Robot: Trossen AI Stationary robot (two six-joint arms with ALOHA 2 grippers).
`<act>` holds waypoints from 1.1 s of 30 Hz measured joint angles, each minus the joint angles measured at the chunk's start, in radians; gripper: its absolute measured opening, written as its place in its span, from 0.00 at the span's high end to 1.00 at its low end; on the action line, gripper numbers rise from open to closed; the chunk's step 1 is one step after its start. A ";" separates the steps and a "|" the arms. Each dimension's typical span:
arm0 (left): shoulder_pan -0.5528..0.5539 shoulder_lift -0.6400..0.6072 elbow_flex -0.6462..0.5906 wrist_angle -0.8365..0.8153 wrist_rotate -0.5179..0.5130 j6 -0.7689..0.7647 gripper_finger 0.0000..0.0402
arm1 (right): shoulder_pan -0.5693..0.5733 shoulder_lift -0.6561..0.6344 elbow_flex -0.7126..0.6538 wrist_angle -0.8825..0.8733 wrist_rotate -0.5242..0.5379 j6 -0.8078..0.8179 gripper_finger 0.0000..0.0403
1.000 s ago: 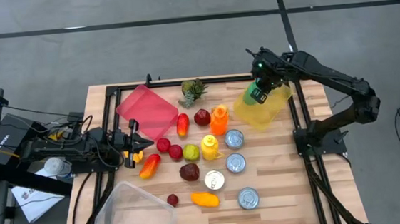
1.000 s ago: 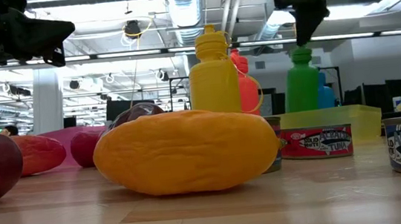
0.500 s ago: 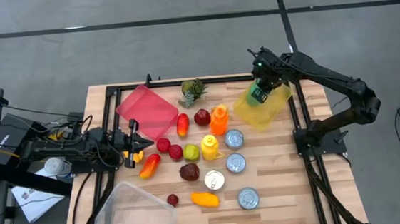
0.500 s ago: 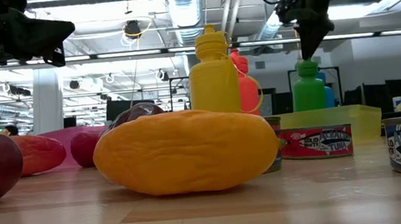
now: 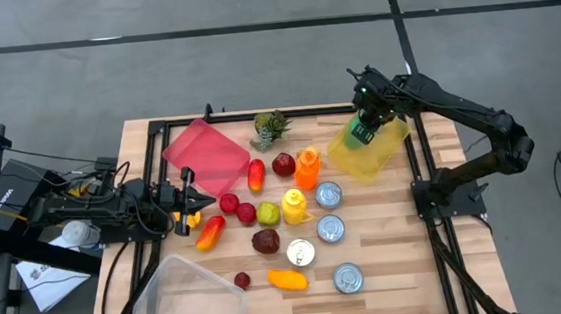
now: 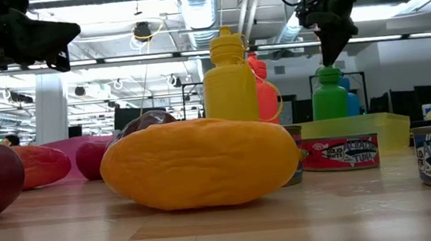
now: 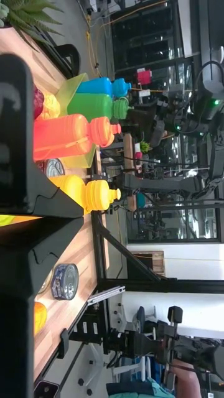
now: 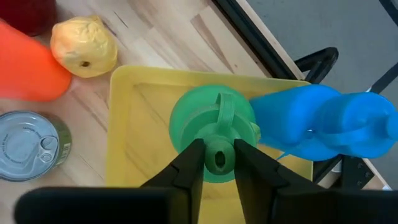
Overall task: Pick & Place Food Item
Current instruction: Put the green tumbler into the yellow bin, then put the orange tumbler into the yellow bin
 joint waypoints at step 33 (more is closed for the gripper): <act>0.000 0.000 0.000 0.000 0.000 0.000 1.00 | 0.227 -0.105 0.281 0.076 -0.285 0.072 0.48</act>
